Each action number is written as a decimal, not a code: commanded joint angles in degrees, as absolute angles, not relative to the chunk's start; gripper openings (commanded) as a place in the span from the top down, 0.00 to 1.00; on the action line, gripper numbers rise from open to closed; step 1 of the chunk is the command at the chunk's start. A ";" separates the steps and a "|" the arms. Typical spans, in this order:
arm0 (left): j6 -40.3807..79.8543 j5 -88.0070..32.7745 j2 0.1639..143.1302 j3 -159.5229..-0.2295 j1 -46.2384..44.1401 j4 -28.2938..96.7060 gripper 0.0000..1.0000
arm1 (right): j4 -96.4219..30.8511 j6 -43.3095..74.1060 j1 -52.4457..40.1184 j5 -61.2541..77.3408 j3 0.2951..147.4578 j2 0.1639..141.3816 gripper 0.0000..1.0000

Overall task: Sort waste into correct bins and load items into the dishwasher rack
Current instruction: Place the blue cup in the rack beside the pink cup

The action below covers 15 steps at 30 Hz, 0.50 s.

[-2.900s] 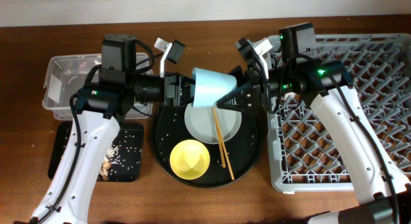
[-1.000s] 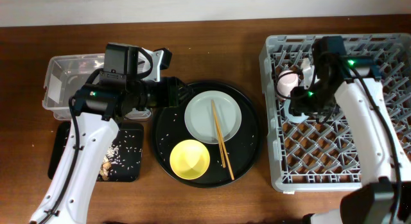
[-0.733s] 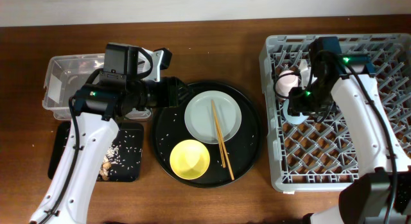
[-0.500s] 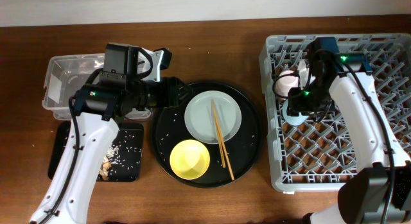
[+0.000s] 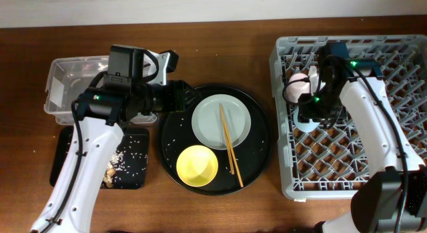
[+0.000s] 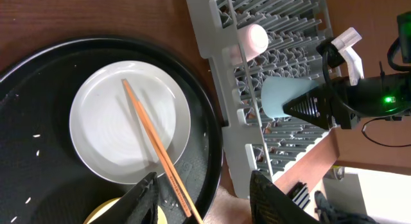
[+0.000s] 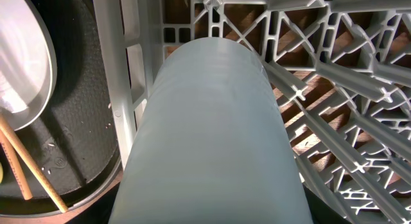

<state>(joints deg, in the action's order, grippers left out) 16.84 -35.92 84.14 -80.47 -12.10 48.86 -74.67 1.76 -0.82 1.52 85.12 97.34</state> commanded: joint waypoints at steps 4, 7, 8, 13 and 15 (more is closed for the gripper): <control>16.16 -35.53 84.53 -80.18 -11.97 48.95 0.55 | -71.90 2.44 -0.58 0.80 84.53 97.78 0.48; 16.16 -35.53 84.53 -80.18 -11.97 48.95 0.55 | -71.55 2.44 -0.58 0.80 84.53 97.78 0.48; 16.16 -35.53 84.53 -80.18 -11.97 48.93 0.55 | -71.66 2.44 -0.58 0.80 84.53 97.78 0.48; 16.16 -35.53 84.53 -80.18 -11.97 48.93 0.55 | -72.01 2.44 -0.58 0.80 84.53 97.78 0.48; 16.16 -35.55 84.53 -80.18 -11.97 48.95 0.55 | -72.16 2.44 -0.58 0.82 84.53 97.78 0.40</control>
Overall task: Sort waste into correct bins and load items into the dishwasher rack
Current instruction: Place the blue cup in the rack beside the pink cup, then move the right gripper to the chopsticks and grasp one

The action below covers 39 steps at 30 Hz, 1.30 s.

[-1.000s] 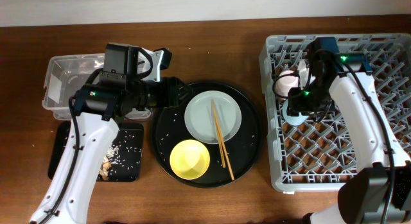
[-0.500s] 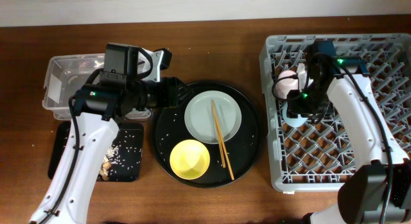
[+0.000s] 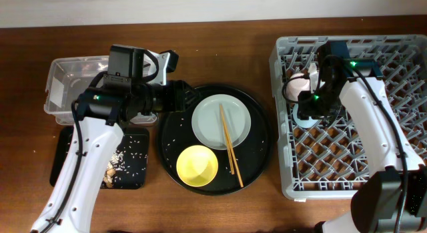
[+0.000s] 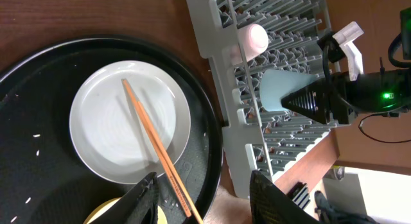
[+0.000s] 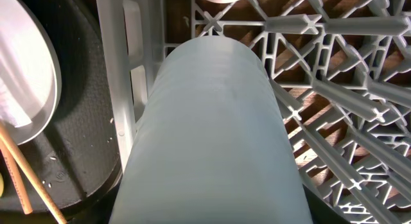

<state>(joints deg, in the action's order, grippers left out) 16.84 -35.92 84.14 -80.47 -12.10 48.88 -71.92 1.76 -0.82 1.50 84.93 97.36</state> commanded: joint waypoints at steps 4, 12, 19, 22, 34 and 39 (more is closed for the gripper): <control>16.16 -35.53 84.53 -80.18 -11.97 48.93 0.55 | -72.23 2.46 -0.58 0.82 84.53 97.78 0.31; 16.16 -35.53 84.53 -80.18 -11.97 48.95 0.55 | -72.58 2.46 -0.58 0.84 84.53 97.78 0.30; 16.16 -30.52 84.51 -80.18 -11.18 48.95 0.55 | -72.16 1.78 -0.58 10.57 85.41 97.76 0.30; 16.16 -27.44 84.51 -80.18 -8.56 48.97 0.55 | -75.90 -5.28 -0.89 27.86 89.25 97.65 0.30; 16.16 -17.98 84.51 -80.18 2.57 55.20 0.01 | -73.76 0.43 -13.34 26.20 92.16 96.71 0.34; 16.16 -17.54 84.51 -80.18 2.63 55.20 0.01 | -68.77 5.06 -20.12 19.84 91.66 97.03 0.47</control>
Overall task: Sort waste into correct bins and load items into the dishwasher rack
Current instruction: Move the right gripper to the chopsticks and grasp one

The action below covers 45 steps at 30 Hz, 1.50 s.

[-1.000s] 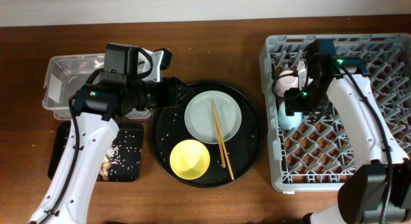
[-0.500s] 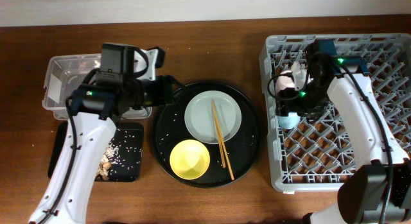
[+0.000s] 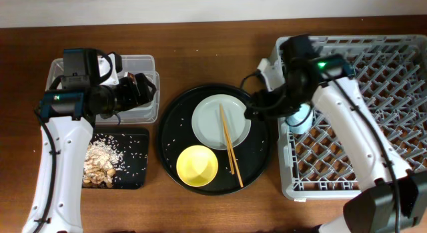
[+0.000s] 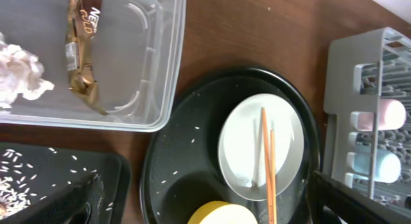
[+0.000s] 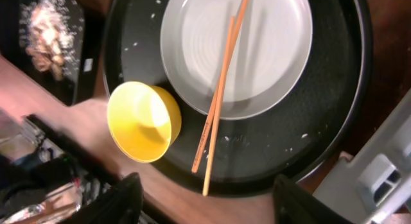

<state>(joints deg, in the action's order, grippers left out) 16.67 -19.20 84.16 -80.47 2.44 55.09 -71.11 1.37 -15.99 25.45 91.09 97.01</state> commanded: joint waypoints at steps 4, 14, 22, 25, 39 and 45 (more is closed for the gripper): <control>16.19 -17.56 84.51 -80.18 2.63 55.20 0.01 | -66.00 11.51 -25.19 8.84 90.15 97.14 0.54; 16.16 -17.56 84.51 -80.18 2.63 55.20 0.01 | -56.95 14.04 -29.67 5.56 78.81 97.14 0.67; 16.16 -17.54 84.51 -80.18 2.63 55.20 0.01 | -40.51 14.02 -29.67 5.96 65.58 97.14 0.70; 16.16 -17.56 84.51 -80.18 2.63 55.20 0.01 | -35.18 14.02 -29.67 5.93 62.46 97.14 0.71; 16.19 -17.56 84.51 -80.18 2.63 55.20 0.01 | -28.16 14.02 -33.10 5.45 58.28 97.14 0.76; 16.16 -17.56 84.51 -80.18 2.63 55.20 0.01 | -28.58 14.04 -34.54 2.02 58.28 97.14 0.76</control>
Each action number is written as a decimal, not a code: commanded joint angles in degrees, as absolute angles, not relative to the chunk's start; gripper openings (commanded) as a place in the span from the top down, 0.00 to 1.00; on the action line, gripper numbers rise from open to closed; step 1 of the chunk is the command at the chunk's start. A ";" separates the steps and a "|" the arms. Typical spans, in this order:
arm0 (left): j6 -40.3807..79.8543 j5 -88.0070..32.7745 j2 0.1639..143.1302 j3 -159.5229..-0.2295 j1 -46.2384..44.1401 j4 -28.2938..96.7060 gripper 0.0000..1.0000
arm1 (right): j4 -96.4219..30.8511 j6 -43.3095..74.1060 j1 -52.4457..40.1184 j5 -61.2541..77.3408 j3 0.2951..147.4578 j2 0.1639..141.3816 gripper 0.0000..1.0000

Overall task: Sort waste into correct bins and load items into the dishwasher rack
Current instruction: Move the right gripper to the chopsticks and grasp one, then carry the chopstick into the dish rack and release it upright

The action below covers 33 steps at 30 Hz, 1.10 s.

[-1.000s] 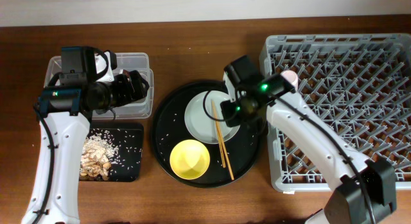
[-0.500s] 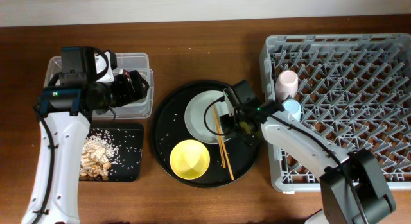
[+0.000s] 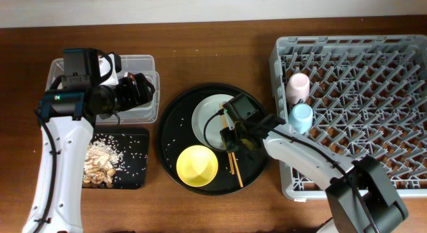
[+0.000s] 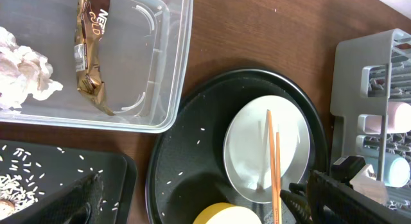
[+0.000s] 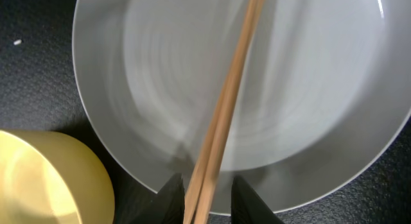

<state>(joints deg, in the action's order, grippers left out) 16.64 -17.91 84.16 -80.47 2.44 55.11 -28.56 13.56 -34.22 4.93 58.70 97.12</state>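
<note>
Two wooden chopsticks [image 3: 230, 147] lie across a white plate [image 3: 217, 116] on the round black tray [image 3: 172, 126], beside a yellow bowl [image 3: 197, 165]. My right gripper [image 3: 235, 141] is low over the plate's near edge. It is open, with a black fingertip on each side of the chopsticks [image 5: 215, 140] and a small gap between. My left gripper [image 3: 137, 93] hangs open over the clear bin [image 3: 133, 63], its fingers wide apart. A pink cup [image 3: 297, 86] and a pale blue cup [image 3: 301, 117] stand in the grey rack [image 3: 373, 93].
The clear bin [image 4: 148, 70] holds a brown wrapper [image 4: 90, 51] and a crumpled tissue [image 4: 22, 63]. A black rectangular tray [image 3: 130, 163] with rice and food scraps lies at the front left. Rice grains are scattered on the round tray.
My right gripper was open, high over the right side of the round tray. Now it is down at the plate with its fingers astride the chopsticks. The left arm has hardly moved.
My right gripper held the pale blue cup in the rack beside the pink cup at the first two moments, with the left gripper at the round tray's left rim. Then the cup stood alone in the rack, the right gripper hovered open over the tray and the left arm was over the clear bin.
</note>
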 commanded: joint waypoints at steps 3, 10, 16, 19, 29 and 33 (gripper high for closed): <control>16.16 -17.54 84.51 -80.18 2.63 55.20 0.01 | -27.79 14.06 -34.50 1.87 58.28 97.14 0.76; 16.16 -17.56 84.51 -80.18 2.63 55.20 0.01 | -27.79 14.04 -34.50 1.87 58.28 100.29 0.76; 16.19 -17.56 84.51 -80.18 2.63 55.20 0.01 | -27.55 14.02 -34.50 1.85 58.28 101.54 0.76; 16.16 -17.56 84.51 -80.18 2.63 55.20 0.01 | -27.42 14.02 -34.48 0.91 58.30 101.54 0.76; 16.16 -17.56 84.51 -80.18 2.63 55.20 0.01 | -27.44 14.02 -34.44 0.16 59.29 101.51 0.88; 16.19 -17.56 84.51 -80.18 2.63 55.20 0.01 | -28.56 14.00 -34.44 0.19 60.18 101.10 0.95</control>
